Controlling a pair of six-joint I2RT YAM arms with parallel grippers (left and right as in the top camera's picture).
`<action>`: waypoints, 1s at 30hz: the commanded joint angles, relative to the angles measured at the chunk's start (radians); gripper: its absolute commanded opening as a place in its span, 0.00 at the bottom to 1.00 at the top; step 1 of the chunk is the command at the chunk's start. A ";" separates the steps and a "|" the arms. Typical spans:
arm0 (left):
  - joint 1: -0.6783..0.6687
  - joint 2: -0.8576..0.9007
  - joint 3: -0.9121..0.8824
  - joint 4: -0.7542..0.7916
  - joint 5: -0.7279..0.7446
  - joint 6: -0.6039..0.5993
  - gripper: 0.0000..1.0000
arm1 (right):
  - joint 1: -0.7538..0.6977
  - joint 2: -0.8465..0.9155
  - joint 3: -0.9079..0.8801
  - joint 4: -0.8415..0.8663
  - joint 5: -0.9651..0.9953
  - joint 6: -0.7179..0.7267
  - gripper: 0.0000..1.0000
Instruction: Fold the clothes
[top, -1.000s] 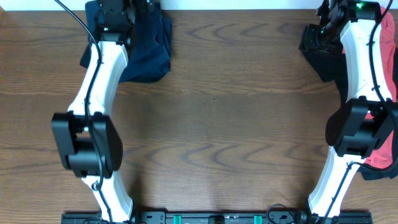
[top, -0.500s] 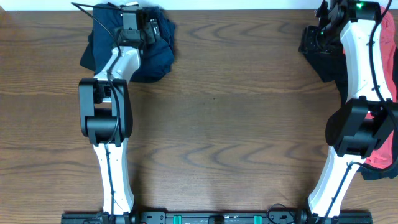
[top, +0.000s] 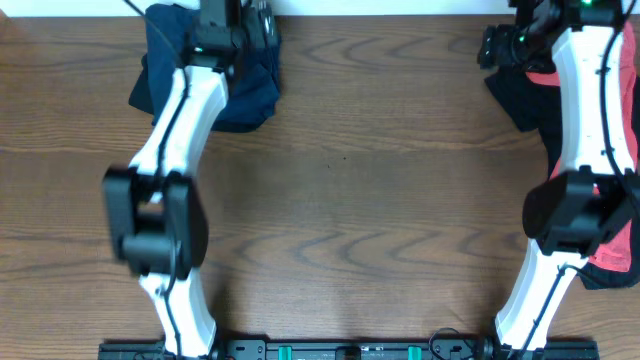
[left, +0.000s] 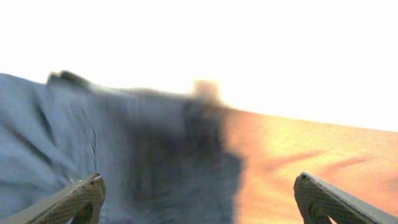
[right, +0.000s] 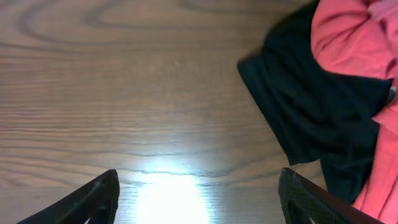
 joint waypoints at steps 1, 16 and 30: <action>0.014 -0.133 0.011 -0.004 0.011 -0.009 0.98 | 0.016 -0.146 0.044 -0.008 -0.061 -0.023 0.82; 0.014 -0.202 0.011 -0.005 0.011 -0.009 0.98 | 0.035 -0.407 0.044 -0.097 -0.114 0.086 0.99; 0.014 -0.202 0.011 -0.005 0.011 -0.009 0.98 | 0.037 -0.401 0.043 -0.111 -0.087 0.085 0.99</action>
